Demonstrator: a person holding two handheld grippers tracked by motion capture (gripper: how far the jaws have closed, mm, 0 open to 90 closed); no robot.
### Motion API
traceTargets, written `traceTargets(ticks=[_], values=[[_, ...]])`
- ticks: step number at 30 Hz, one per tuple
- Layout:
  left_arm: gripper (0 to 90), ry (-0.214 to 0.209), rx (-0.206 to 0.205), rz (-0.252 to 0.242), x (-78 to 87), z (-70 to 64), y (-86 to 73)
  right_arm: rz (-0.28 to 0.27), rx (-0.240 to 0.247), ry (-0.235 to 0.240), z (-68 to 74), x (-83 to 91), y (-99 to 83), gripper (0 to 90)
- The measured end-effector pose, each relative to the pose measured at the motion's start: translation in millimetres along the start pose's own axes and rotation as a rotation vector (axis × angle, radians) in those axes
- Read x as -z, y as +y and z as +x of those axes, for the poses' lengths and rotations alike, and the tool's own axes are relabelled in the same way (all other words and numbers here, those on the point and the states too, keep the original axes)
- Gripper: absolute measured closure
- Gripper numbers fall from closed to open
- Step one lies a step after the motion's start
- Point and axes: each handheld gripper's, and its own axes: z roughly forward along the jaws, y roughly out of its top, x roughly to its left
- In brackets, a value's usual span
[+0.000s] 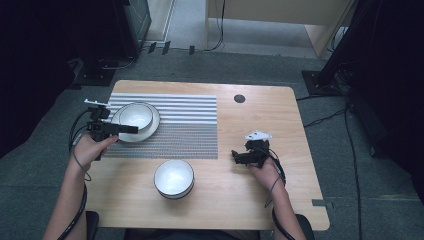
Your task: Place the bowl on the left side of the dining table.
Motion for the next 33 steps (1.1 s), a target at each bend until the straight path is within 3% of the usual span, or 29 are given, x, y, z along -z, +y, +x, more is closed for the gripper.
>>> traceTargets(ticks=[14, 22, 33], values=[[36.8, -0.039, -0.061, -0.001, -9.4, -15.4, -1.4, 0.001, -0.002, 0.001, 0.1, 0.0, 0.0, 4.9], [36.5, -0.067, -0.100, 0.029, -23.9, -26.0, -3.9, 0.001, 0.001, 0.004, 0.2, -0.4, 0.4, 4.9], [36.0, -0.084, -0.115, 0.057, -39.1, -30.0, -7.4, 0.000, 0.003, 0.004, 0.0, -0.5, 0.4, 4.9]])
